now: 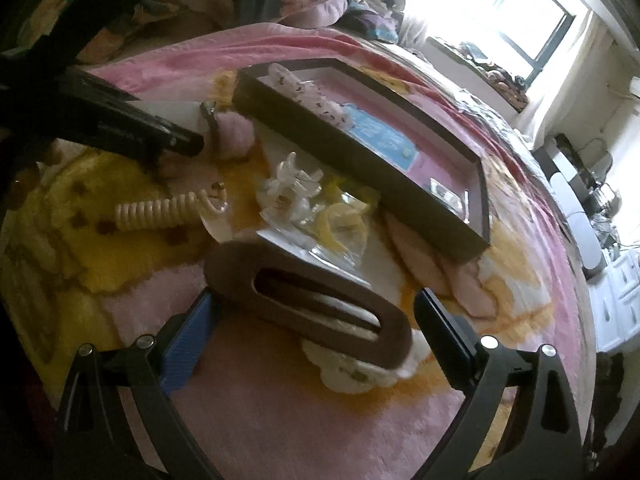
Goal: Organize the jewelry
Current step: 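Grasp the clear plastic bag with the left gripper while the right gripper grasps the brown claw clip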
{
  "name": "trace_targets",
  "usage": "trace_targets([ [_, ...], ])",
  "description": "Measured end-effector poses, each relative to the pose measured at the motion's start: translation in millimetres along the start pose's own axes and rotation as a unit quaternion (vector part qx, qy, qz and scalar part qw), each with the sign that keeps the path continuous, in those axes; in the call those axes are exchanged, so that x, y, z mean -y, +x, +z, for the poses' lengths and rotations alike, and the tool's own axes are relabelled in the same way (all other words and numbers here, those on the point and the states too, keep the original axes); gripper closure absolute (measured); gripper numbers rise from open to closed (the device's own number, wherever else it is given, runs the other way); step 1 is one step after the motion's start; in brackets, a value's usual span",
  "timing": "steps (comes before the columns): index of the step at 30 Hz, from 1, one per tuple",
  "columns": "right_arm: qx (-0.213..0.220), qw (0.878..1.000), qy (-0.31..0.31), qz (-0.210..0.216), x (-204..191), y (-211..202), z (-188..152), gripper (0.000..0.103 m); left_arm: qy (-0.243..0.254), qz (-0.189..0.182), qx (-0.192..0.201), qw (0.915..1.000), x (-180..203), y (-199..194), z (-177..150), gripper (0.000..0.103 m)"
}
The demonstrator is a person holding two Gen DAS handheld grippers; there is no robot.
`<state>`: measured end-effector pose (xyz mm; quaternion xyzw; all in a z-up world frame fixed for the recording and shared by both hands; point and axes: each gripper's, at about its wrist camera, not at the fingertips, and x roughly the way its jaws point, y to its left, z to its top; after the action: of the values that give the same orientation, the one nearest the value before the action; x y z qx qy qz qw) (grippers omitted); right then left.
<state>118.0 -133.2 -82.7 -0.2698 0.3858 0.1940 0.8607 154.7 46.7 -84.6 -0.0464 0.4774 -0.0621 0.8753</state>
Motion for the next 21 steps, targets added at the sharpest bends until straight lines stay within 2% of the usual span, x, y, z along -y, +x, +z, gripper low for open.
trace_targets([
  [1,-0.002,1.0,0.002,0.006,0.5,1.6,1.4,0.017,-0.002,-0.002,-0.001,1.0,-2.2,-1.0,0.2,0.073],
  [3,-0.002,1.0,0.008,0.014,4.1,4.9,5.8,0.019,-0.007,-0.009,-0.002,0.9999,-5.7,-2.9,-0.7,0.076],
  [5,-0.001,1.0,0.012,0.017,5.7,4.9,8.5,0.029,-0.007,-0.011,-0.003,0.9999,-7.7,-5.5,-3.0,0.082],
  [7,0.002,1.0,0.021,0.022,10.7,4.4,11.8,0.033,-0.016,-0.018,-0.003,0.9997,-12.1,-8.7,-5.2,0.086],
  [12,0.01,0.995,0.077,0.057,28.9,1.9,14.3,0.041,-0.029,-0.019,0.0,0.9994,-21.4,-15.9,-10.3,0.087],
  [14,0.012,0.991,0.11,0.08,40.1,0.8,13.5,0.054,-0.034,-0.021,0.001,0.9992,-24.4,-18.7,-12.7,0.087],
  [15,0.013,0.989,0.121,0.089,42.9,-0.5,12.7,0.057,-0.036,-0.022,0.003,0.9991,-25.7,-20.6,-13.8,0.087],
  [16,0.016,0.985,0.14,0.103,50.0,-0.9,11.6,0.069,-0.038,-0.023,0.004,0.999,-27.2,-21.7,-14.2,0.087],
  [17,0.016,0.981,0.157,0.111,56.0,-1.4,10.9,0.075,-0.039,-0.024,0.005,0.9989,-28.4,-22.6,-14.2,0.087],
  [21,0.02,0.976,0.185,0.114,69.8,-2.9,8.7,0.08,-0.046,-0.025,0.01,0.9986,-32.0,-27.1,-15.4,0.087],
])
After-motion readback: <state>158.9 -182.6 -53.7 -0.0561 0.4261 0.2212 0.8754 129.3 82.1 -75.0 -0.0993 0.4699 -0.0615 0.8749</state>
